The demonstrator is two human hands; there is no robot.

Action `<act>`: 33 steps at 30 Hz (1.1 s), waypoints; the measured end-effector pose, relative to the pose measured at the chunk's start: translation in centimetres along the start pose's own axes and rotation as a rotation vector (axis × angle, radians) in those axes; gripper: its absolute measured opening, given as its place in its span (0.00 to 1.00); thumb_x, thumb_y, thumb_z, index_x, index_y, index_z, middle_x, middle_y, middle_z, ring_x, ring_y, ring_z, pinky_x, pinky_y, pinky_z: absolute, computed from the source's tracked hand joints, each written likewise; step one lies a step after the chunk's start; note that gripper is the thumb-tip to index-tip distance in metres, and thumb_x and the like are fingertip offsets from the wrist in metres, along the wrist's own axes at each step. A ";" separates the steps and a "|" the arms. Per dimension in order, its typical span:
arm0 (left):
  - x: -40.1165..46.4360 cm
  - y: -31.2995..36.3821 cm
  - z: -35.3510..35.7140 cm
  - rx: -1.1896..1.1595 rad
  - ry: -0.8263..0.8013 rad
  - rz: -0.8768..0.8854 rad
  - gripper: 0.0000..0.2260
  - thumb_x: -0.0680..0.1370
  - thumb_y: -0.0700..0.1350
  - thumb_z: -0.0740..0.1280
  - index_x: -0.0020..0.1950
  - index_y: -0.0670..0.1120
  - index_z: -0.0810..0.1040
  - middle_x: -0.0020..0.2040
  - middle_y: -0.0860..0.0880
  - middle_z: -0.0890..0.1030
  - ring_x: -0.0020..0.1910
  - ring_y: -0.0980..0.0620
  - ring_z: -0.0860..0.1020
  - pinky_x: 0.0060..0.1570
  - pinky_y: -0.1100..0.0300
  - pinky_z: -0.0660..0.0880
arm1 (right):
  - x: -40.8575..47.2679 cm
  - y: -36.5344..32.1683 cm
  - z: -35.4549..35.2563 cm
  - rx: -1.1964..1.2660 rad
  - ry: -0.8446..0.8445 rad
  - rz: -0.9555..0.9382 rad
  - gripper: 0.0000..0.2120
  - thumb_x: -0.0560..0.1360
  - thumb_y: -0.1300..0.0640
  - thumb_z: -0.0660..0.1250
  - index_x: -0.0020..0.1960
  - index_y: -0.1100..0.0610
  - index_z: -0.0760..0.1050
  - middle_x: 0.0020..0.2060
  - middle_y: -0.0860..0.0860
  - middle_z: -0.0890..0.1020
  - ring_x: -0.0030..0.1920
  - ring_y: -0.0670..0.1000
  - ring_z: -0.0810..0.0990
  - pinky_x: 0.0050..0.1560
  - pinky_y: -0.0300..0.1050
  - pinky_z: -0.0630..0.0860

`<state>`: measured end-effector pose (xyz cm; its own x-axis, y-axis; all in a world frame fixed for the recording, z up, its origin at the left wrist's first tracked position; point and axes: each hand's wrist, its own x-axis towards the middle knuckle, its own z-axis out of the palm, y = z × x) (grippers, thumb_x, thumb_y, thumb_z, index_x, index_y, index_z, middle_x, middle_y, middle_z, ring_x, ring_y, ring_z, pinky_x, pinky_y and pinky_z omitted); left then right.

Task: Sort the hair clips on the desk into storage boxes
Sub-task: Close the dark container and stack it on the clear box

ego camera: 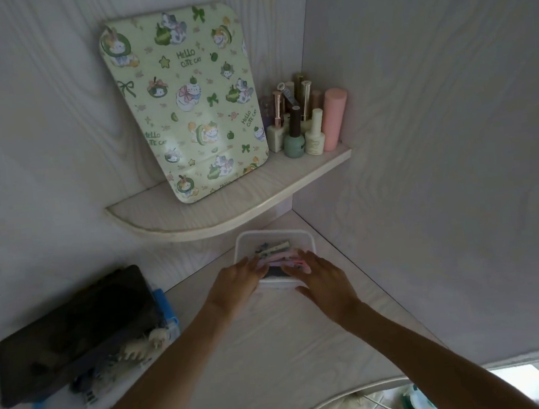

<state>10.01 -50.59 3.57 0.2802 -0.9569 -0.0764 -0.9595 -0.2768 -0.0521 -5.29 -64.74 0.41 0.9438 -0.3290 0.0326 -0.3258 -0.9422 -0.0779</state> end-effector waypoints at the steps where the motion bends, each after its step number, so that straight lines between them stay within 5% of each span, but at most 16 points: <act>1: -0.1 0.4 0.1 -0.005 0.003 -0.021 0.28 0.52 0.44 0.81 0.51 0.49 0.82 0.44 0.48 0.85 0.36 0.52 0.84 0.19 0.63 0.75 | 0.0 -0.1 0.2 0.013 0.008 0.004 0.33 0.56 0.49 0.81 0.60 0.45 0.77 0.58 0.55 0.81 0.52 0.53 0.83 0.44 0.43 0.81; 6: -0.6 1.8 -0.1 0.091 -0.010 -0.070 0.28 0.45 0.46 0.84 0.44 0.46 0.86 0.44 0.47 0.86 0.39 0.50 0.85 0.18 0.62 0.73 | 0.0 -0.1 1.2 0.038 0.071 0.011 0.32 0.57 0.52 0.81 0.60 0.46 0.78 0.59 0.56 0.81 0.54 0.56 0.82 0.44 0.46 0.82; 13: 0.0 1.7 0.1 0.106 -0.006 -0.059 0.22 0.50 0.47 0.83 0.42 0.47 0.85 0.39 0.46 0.85 0.32 0.51 0.83 0.18 0.62 0.74 | 0.9 0.3 0.3 0.108 0.108 -0.031 0.30 0.54 0.55 0.82 0.55 0.48 0.80 0.56 0.55 0.82 0.51 0.56 0.84 0.43 0.50 0.83; 16: -0.3 2.5 -1.4 0.106 -0.021 -0.075 0.15 0.56 0.48 0.81 0.39 0.48 0.84 0.33 0.50 0.83 0.27 0.54 0.81 0.22 0.65 0.74 | 1.5 0.5 -0.2 0.245 0.061 -0.046 0.26 0.67 0.61 0.75 0.63 0.49 0.75 0.67 0.54 0.73 0.65 0.57 0.75 0.61 0.55 0.76; 19: -1.4 2.2 -2.6 0.060 -0.096 -0.164 0.09 0.76 0.45 0.66 0.55 0.45 0.80 0.50 0.46 0.83 0.47 0.50 0.83 0.46 0.60 0.78 | 2.4 0.2 -0.1 0.216 -0.027 -0.099 0.26 0.76 0.65 0.63 0.70 0.46 0.66 0.75 0.50 0.61 0.74 0.53 0.61 0.74 0.49 0.59; 23: -3.1 1.4 -3.2 -0.009 -0.004 -0.253 0.08 0.67 0.47 0.77 0.41 0.45 0.83 0.36 0.47 0.85 0.34 0.54 0.83 0.37 0.63 0.79 | 3.5 -1.5 -0.2 0.257 -0.028 -0.152 0.26 0.75 0.68 0.62 0.69 0.46 0.68 0.73 0.49 0.65 0.71 0.53 0.66 0.70 0.51 0.68; 27: -5.1 0.2 -1.8 0.042 -0.084 -0.353 0.12 0.80 0.44 0.60 0.61 0.43 0.76 0.58 0.44 0.80 0.58 0.45 0.77 0.60 0.57 0.72 | 4.9 -3.9 -0.5 0.256 -0.047 -0.231 0.25 0.75 0.67 0.63 0.68 0.47 0.70 0.71 0.51 0.68 0.67 0.55 0.72 0.69 0.49 0.69; 30: -6.2 -1.1 -0.8 0.070 -0.087 -0.395 0.14 0.80 0.43 0.59 0.64 0.41 0.73 0.63 0.43 0.76 0.63 0.44 0.72 0.62 0.70 0.63 | 6.1 -6.0 -0.6 0.256 -0.061 -0.283 0.22 0.77 0.64 0.62 0.69 0.49 0.69 0.71 0.50 0.68 0.68 0.54 0.72 0.69 0.45 0.66; 33: -6.4 -1.9 -0.9 0.073 -0.153 -0.404 0.14 0.79 0.41 0.61 0.64 0.43 0.74 0.63 0.41 0.77 0.59 0.43 0.75 0.60 0.57 0.72 | 7.0 -7.3 -0.8 0.251 -0.076 -0.315 0.21 0.77 0.63 0.62 0.68 0.51 0.70 0.70 0.50 0.69 0.67 0.53 0.73 0.68 0.44 0.67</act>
<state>9.99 -44.00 5.10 0.6388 -0.7475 -0.1821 -0.7690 -0.6139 -0.1779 3.61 -60.21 2.02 0.9997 -0.0125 0.0205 -0.0054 -0.9483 -0.3172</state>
